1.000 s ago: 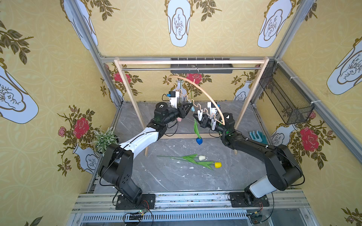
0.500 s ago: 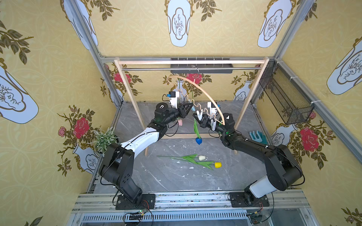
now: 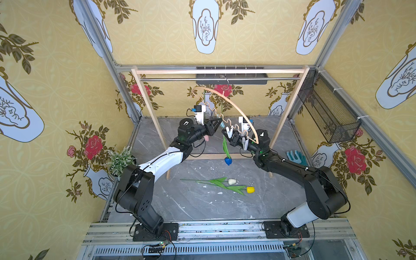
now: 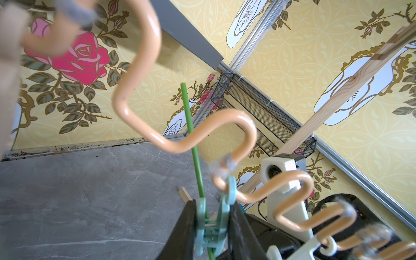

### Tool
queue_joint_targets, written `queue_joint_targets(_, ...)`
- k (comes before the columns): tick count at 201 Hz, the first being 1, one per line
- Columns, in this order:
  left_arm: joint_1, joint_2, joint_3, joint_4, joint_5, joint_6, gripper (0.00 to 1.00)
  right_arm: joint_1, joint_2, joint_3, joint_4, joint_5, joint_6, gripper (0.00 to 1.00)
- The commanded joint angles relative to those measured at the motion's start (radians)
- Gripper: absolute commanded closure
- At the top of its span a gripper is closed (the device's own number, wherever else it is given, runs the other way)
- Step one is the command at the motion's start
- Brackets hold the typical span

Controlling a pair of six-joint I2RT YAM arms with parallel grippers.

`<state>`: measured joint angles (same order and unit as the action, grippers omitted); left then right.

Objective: Dry the flowers on a clothes hanger
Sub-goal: Clamp the flower onto the hanger.

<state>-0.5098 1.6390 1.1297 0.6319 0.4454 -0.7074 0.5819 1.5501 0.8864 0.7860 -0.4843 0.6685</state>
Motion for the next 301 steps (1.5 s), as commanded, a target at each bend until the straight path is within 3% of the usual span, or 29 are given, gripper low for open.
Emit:
queue_joint_targets(1, -0.001, 0.015, -0.015, -0.060, 0.003, -0.013, 0.79, -0.002, -0.004, 0.008, 0.095, -0.022, 0.002, 1.00)
queue_joint_targets(106, 0.000, 0.019, -0.025, -0.041, 0.016, -0.027, 0.64, -0.008, -0.005, -0.017, 0.121, -0.027, 0.029, 1.00)
queue_joint_targets(142, 0.001, 0.015, -0.032, -0.041, 0.016, -0.026, 0.53, -0.011, -0.005, -0.015, 0.122, -0.029, 0.032, 1.00)
queue_joint_targets(205, 0.009, -0.024, -0.055, -0.041, 0.012, -0.028, 0.45, -0.020, -0.008, -0.018, 0.113, -0.028, 0.037, 1.00)
queue_joint_targets(234, 0.011, -0.057, -0.097, -0.045, 0.022, -0.022, 0.42, -0.019, -0.010, -0.028, 0.107, -0.020, 0.042, 0.82)
queue_joint_targets(301, 0.017, -0.166, -0.218, -0.142, -0.036, 0.017, 0.43, -0.103, -0.101, -0.173, 0.022, 0.026, 0.060, 0.70)
